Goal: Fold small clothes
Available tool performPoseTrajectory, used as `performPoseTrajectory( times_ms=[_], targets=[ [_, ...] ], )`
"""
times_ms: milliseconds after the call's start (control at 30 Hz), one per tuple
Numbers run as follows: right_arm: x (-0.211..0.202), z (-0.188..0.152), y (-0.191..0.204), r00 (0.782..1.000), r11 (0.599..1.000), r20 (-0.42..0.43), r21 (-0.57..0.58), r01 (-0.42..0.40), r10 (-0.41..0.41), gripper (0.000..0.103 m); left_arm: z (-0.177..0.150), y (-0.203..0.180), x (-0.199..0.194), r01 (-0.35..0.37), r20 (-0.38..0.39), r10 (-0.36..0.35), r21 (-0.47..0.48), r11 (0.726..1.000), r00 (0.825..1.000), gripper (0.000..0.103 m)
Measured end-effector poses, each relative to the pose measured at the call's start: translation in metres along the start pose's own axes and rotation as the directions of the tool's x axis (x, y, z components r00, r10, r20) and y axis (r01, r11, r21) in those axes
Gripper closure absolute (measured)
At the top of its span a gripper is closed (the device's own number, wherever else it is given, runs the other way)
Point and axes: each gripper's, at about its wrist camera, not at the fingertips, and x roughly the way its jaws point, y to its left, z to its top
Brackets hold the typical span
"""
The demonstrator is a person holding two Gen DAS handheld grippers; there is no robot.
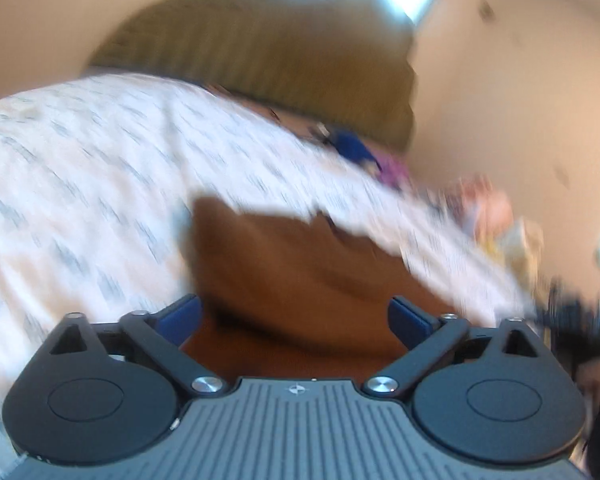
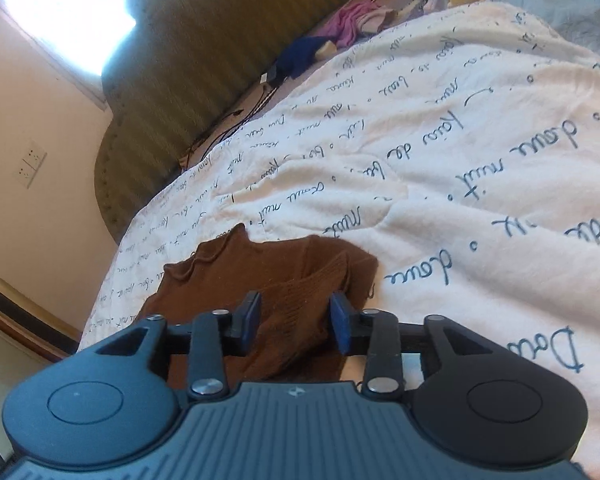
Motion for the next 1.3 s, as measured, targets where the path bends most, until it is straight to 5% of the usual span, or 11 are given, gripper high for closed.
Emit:
performPoseTrajectory(
  times_ms=[167,367,500,600,633,733,833,967,1133,1200,1300],
  targets=[
    [0.007,-0.003,-0.01,0.999,0.999,-0.027,0.007,0.032,-0.032,0.06,0.052,0.052,0.054,-0.063,-0.068,0.05,-0.203,0.977,0.996,0.008],
    [0.023,-0.007,-0.015,0.997,0.999,-0.057,0.01,0.043,-0.042,0.06,0.055,0.053,0.107,-0.075,-0.19,0.041,-0.175,0.982,0.981,0.013],
    [0.035,-0.003,-0.016,0.997,0.999,-0.069,0.028,0.029,-0.027,0.06,0.049,0.036,0.136,-0.125,-0.274,0.11,-0.036,0.992,0.955,0.066],
    [0.044,-0.003,-0.011,0.998,1.0,-0.061,0.018,0.01,-0.008,0.064,0.053,0.025,0.143,-0.172,-0.251,0.18,0.054,0.984,0.951,0.086],
    [0.046,-0.003,-0.008,0.997,1.0,-0.071,0.01,0.006,-0.005,0.087,0.057,0.02,0.141,-0.196,-0.224,0.21,0.081,0.977,0.952,0.087],
    [0.04,-0.005,0.009,0.998,0.997,-0.056,-0.072,-0.014,0.01,0.091,0.066,0.013,0.128,-0.236,-0.14,0.26,0.168,0.957,0.955,0.086],
    [0.057,-0.009,-0.006,0.995,0.996,-0.093,-0.08,0.035,-0.042,0.091,0.055,0.026,0.149,-0.286,-0.218,0.33,0.212,0.935,0.918,0.083],
    [0.052,-0.008,-0.011,0.996,0.999,-0.085,-0.039,0.002,-0.005,0.087,0.042,0.008,0.139,-0.31,-0.108,0.364,0.337,0.889,0.925,0.073],
    [0.022,0.016,0.004,0.994,0.993,0.065,-0.076,0.091,-0.086,0.071,0.057,-0.004,0.081,-0.336,0.114,0.316,0.276,0.901,0.942,0.03],
    [0.025,0.029,0.019,0.995,0.992,0.094,-0.117,0.044,-0.033,0.068,0.061,-0.016,0.07,-0.29,0.148,0.26,0.242,0.926,0.954,0.025],
    [0.064,0.04,0.05,1.0,0.981,-0.003,-0.194,-0.003,0.003,0.062,0.049,-0.037,0.081,-0.2,0.091,0.181,0.264,0.944,0.979,0.023]
  ],
)
